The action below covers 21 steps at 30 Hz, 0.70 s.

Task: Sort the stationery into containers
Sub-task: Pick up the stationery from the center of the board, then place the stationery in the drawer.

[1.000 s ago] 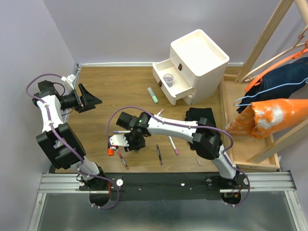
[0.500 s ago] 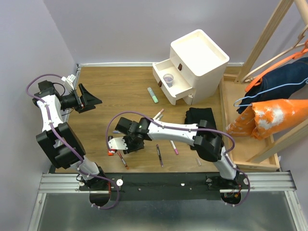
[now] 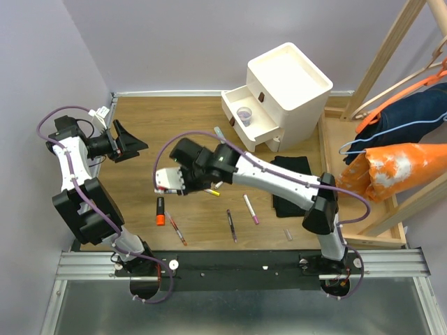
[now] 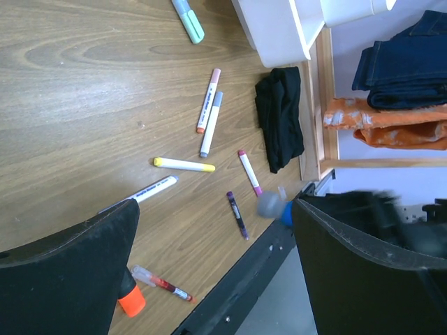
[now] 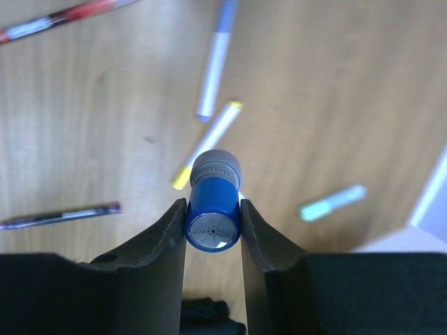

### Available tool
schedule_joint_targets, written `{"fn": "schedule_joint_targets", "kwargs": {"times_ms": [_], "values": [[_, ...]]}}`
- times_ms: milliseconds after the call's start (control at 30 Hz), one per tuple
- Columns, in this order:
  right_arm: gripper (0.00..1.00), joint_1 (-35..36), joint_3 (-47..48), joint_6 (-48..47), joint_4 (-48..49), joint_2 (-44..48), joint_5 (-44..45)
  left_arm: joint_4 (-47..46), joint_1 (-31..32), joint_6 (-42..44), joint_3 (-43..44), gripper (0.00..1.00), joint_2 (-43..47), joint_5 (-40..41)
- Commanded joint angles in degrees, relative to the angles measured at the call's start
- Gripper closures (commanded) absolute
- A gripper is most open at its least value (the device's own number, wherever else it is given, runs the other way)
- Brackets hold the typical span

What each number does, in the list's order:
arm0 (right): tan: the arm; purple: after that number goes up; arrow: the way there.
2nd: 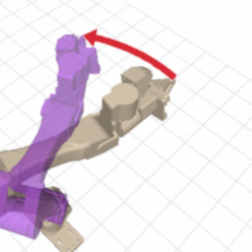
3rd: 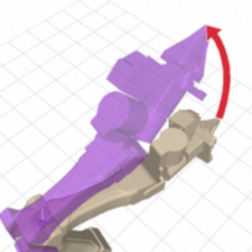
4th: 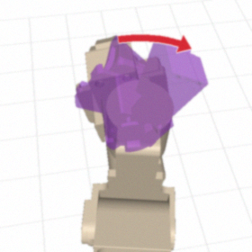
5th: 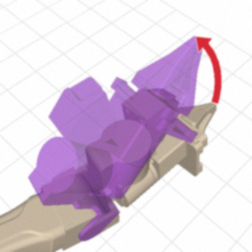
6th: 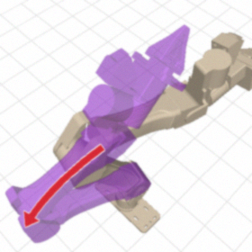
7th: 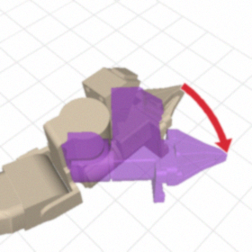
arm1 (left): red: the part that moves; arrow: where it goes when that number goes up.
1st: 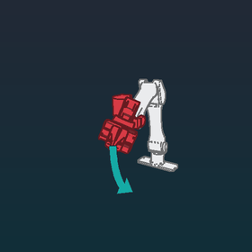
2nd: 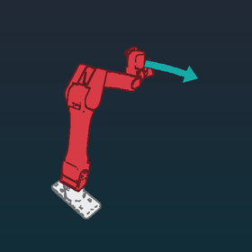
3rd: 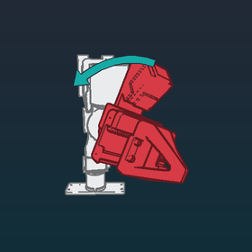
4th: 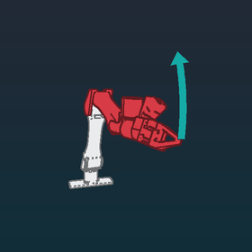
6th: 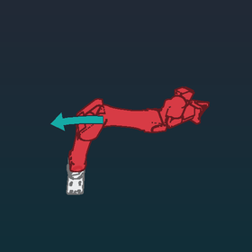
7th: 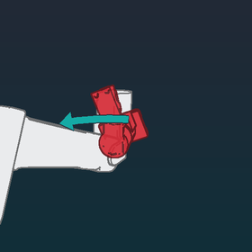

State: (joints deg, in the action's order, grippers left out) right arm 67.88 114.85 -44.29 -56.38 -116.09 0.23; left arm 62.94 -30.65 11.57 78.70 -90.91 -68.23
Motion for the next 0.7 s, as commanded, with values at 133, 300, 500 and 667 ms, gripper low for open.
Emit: {"fn": "schedule_joint_targets", "kwargs": {"times_ms": [133, 300, 500, 667], "values": [[0.99, -10.9, 18.8, 1.3, -7.6, -1.3, 11.6, -0.8, -0.1, 0.6, -0.9, 0.01, 1.8, -3.6], [0.99, -19.4, 22.6, 0.3, -6.4, -2.3, 12.8, -2.0, -0.1, -0.6, -2.3, 0.01, 3.1, -2.7], [0.99, -30.5, 22.4, -1.4, -4.8, -3.3, 9.6, -4.3, 0.0, -2.2, -5.2, 0.01, 5.8, -0.9], [1.00, -35.9, 20.2, -2.6, -4.1, -5.0, 6.1, -5.3, 0.0, -2.5, -6.6, 0.01, 6.4, 1.0]]}}
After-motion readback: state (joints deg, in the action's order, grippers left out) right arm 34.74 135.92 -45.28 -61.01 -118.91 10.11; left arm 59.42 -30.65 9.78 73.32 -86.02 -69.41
